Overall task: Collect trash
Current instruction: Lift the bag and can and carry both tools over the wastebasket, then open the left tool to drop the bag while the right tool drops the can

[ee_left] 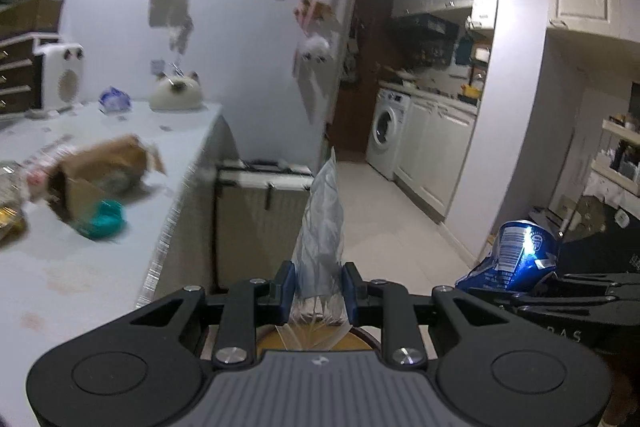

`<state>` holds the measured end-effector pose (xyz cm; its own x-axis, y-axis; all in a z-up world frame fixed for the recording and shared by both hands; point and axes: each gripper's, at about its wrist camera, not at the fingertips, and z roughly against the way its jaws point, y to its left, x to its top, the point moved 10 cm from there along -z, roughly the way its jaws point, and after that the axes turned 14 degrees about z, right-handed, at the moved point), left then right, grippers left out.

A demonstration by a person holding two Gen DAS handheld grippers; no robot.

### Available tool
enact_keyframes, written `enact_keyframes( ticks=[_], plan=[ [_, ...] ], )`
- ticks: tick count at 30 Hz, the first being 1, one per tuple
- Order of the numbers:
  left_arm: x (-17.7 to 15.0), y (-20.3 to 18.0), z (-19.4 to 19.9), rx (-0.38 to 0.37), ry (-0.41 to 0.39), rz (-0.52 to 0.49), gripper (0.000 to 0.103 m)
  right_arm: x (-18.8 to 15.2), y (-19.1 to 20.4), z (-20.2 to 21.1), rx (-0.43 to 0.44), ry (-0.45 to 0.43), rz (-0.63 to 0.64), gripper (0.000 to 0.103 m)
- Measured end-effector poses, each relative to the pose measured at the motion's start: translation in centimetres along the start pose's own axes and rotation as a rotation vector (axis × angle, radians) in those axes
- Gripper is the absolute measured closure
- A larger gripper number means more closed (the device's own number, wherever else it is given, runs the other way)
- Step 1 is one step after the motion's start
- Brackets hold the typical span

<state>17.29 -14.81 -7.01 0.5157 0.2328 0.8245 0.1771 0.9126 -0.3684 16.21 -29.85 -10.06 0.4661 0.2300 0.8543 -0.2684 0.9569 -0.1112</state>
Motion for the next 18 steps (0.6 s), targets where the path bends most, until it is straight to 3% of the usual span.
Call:
enact_keyframes(
  ticks=[8,18],
  plan=[
    [-3.2,-0.1,-6.8,0.025,0.130,0.014,0.077,-3.5,-2.2,-4.3,0.008,0.083,-0.058,0.068],
    [-10.7,4.3,-16.0,0.096,0.334,0.118,0.077,-8.9,-0.5,-13.1,0.107,0.228,-0.070,0.068]
  ],
)
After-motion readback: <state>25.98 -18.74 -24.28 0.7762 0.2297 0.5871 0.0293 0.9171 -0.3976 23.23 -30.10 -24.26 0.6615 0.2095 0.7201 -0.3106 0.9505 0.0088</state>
